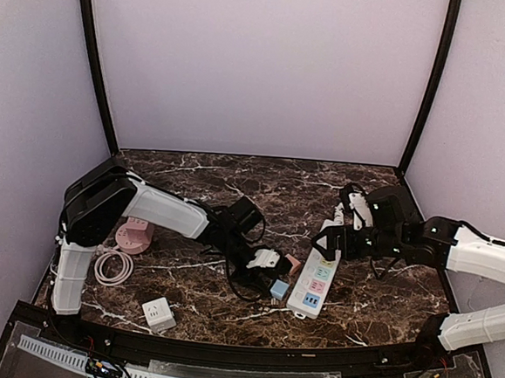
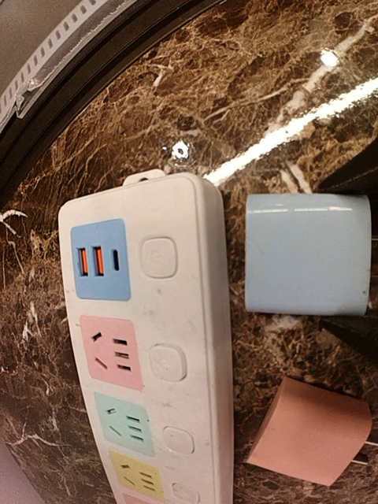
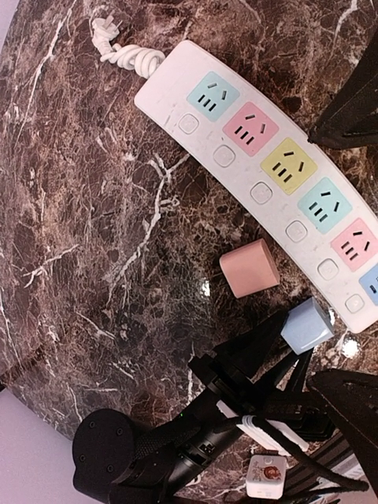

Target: Insert the plug

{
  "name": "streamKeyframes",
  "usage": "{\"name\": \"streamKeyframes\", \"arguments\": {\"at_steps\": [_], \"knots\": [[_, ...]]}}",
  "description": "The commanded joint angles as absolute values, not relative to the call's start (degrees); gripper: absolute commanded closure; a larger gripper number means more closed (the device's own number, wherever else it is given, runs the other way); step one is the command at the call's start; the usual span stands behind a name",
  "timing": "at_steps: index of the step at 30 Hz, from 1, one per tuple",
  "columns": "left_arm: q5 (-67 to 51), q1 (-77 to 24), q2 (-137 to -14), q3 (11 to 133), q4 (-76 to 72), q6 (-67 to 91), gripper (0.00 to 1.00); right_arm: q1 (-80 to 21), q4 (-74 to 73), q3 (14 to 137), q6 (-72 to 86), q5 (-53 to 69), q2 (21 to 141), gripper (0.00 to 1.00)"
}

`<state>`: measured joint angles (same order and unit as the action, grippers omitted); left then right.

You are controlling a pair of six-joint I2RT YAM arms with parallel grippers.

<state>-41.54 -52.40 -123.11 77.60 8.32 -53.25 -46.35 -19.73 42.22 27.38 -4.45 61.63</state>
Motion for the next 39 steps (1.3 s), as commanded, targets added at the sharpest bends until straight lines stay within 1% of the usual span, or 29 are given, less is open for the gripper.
{"name": "streamKeyframes", "arguments": {"at_steps": [1, 6, 7, 10, 12, 15, 16, 19, 24, 31, 39], "knots": [[-42.3, -52.6, -118.6, 74.9, 4.6, -50.0, 0.80, -46.1, -19.4, 44.4, 29.0, -0.8, 61.4, 0.03], [-43.1, -51.6, -113.4, 69.6, -8.7, -42.7, 0.87, -46.1, -19.2, 45.6, 32.1, 3.6, 60.7, 0.01], [-43.4, -51.2, -112.0, 67.8, -10.6, -40.1, 0.90, -46.1, -19.2, 45.7, 32.9, 3.6, 60.5, 0.01], [-43.3, -50.3, -109.5, 64.2, -21.2, -35.0, 0.95, -46.1, -19.4, 46.1, 35.6, 4.0, 59.6, 0.01], [-42.1, -49.4, -108.2, 60.7, -29.4, -30.4, 0.98, -46.1, -18.6, 45.8, 36.5, 7.5, 59.0, 0.01], [-40.1, -49.0, -108.3, 58.4, -41.0, -21.5, 0.99, -46.1, -16.5, 45.5, 39.7, 12.3, 59.0, 0.02], [-39.4, -49.0, -108.5, 57.5, -46.0, -20.1, 0.99, -46.1, -16.7, 45.8, 40.7, 13.4, 59.6, 0.03], [-37.7, -49.0, -109.4, 56.1, -54.5, -15.4, 0.99, -46.1, -16.9, 46.6, 42.7, 16.8, 61.2, 0.05], [-35.9, -49.0, -109.9, 55.0, -58.2, -14.3, 0.99, -46.1, -16.5, 48.0, 45.3, 18.8, 63.1, 0.09], [-36.5, -49.0, -109.8, 53.8, -61.6, -13.4, 0.99, -46.1, -15.7, 50.9, 47.1, 18.6, 66.5, 0.15], [-37.1, -49.0, -109.9, 53.4, -62.6, -13.4, 0.99, -46.1, -14.7, 54.0, 49.1, 18.9, 70.3, 0.21]]}}
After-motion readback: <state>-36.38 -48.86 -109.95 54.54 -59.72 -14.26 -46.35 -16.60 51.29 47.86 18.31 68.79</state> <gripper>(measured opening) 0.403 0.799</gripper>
